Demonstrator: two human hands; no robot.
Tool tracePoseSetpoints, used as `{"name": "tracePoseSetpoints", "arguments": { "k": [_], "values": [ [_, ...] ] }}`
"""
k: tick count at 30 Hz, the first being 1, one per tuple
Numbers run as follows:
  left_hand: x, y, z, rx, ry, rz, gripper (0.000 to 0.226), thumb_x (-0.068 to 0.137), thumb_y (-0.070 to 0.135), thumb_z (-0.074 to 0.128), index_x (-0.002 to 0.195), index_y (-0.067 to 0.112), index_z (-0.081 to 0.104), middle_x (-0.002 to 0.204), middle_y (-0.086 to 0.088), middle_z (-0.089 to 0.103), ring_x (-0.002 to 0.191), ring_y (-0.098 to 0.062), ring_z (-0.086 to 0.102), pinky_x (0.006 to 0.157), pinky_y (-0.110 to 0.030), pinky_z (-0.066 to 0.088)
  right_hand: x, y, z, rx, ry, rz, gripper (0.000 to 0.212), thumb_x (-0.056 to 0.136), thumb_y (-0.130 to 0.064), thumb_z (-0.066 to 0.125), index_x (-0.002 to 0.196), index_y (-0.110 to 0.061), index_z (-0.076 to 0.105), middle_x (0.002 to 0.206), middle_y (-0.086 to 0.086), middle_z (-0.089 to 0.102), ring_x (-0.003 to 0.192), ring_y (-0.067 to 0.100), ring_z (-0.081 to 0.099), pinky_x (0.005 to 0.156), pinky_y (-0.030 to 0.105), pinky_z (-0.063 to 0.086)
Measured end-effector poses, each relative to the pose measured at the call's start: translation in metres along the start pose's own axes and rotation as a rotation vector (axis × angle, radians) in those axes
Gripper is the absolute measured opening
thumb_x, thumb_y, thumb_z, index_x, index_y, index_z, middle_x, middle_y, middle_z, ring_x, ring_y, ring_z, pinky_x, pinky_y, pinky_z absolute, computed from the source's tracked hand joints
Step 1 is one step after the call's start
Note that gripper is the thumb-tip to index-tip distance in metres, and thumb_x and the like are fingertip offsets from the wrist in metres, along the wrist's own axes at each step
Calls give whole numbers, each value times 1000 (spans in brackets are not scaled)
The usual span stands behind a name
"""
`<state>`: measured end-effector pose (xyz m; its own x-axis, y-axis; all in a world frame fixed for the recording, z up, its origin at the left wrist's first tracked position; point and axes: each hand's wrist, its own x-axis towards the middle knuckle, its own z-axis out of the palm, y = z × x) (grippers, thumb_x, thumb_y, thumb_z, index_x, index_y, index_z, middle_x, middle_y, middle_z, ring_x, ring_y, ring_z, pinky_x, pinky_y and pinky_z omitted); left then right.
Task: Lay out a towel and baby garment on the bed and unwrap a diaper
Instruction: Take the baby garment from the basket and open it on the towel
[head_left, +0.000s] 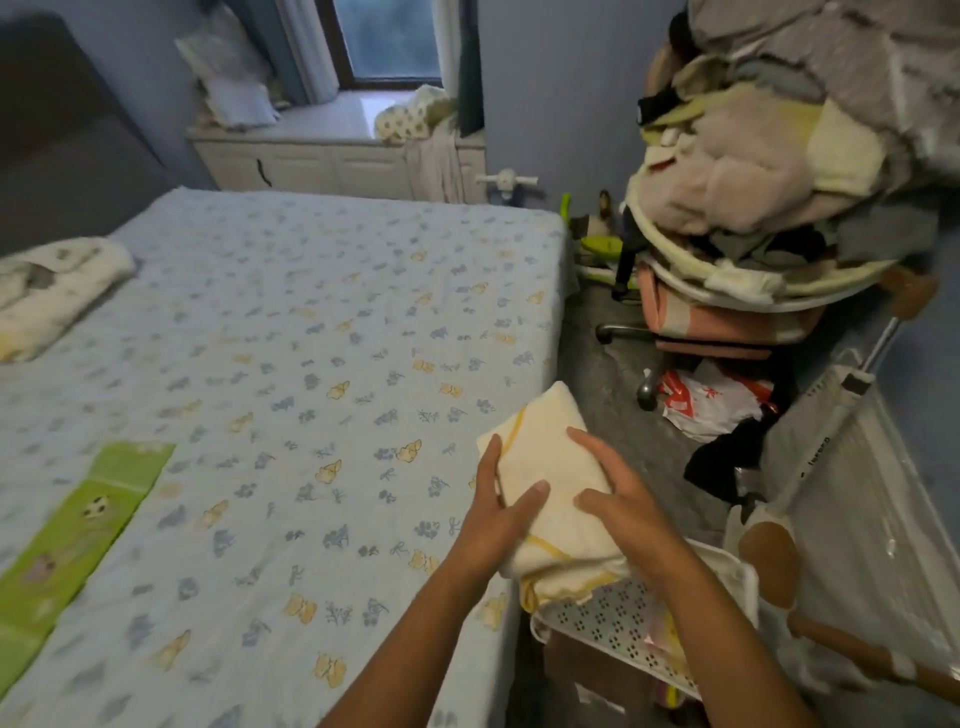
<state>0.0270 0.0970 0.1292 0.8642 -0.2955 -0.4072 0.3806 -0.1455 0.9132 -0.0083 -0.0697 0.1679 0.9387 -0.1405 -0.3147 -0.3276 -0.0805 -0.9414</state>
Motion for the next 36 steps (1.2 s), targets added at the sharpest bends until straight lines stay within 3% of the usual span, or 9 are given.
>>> {"name": "tracePoseSetpoints", "arguments": {
  "k": [4,11,16,19,21,24,29,31,36],
  "values": [
    [-49,17,-98,0,151,129,83,71,60,74,135,63,22,151,11,34,127,-17,50,98,-46,53,-12,-43,96,-114,-123,-76,73,82,-1,52,126,-58,46,137,-7,44,113,17,52,86,33,51],
    [-171,11,-315,98,411,255,80,80,47,73,144,49,26,151,13,35,127,-14,47,100,-42,49,-59,-90,323,-339,-326,-212,69,86,-12,52,139,-52,32,151,-8,34,125,15,42,94,31,45],
    [-257,-6,-476,98,534,254,78,80,39,75,143,45,30,146,9,42,122,-16,51,96,-40,51,-97,-114,497,-494,-379,-290,65,88,-24,57,143,-46,29,149,0,37,128,23,44,103,47,44],
    [-296,-13,-555,45,616,241,77,78,36,77,141,44,34,140,7,46,109,-6,54,81,-24,50,-114,-123,587,-495,-405,-333,60,89,-27,56,142,-43,32,149,-2,38,128,21,44,103,45,44],
    [-312,-19,-602,32,670,208,77,77,38,77,141,45,33,140,4,46,113,-15,54,88,-35,53,-122,-128,637,-493,-433,-348,58,89,-30,57,141,-44,33,147,-3,39,126,19,45,102,42,44],
    [-325,-31,-655,11,720,167,76,79,37,76,142,43,33,145,3,44,120,-22,53,95,-45,52,-129,-128,690,-492,-524,-335,62,85,-30,59,138,-50,33,145,-5,36,126,15,42,102,38,44],
    [-308,-45,-726,-38,764,145,74,81,35,75,142,39,33,136,9,44,109,-11,52,77,-27,49,-108,-121,749,-491,-701,-265,87,67,-16,61,134,-61,29,145,-24,16,127,4,30,75,11,47],
    [-293,-46,-747,-63,756,136,74,81,37,75,142,40,33,127,13,43,97,3,50,66,-18,46,-91,-119,772,-527,-666,-315,88,69,-14,63,134,-61,27,149,-20,15,127,2,27,78,6,41],
    [-232,-51,-808,-127,766,127,67,85,45,68,142,43,33,140,10,42,114,-15,53,87,-39,56,-25,-114,841,-556,-467,-468,85,75,-5,54,133,-62,28,156,-10,16,138,17,28,102,31,39]
  ]
}}
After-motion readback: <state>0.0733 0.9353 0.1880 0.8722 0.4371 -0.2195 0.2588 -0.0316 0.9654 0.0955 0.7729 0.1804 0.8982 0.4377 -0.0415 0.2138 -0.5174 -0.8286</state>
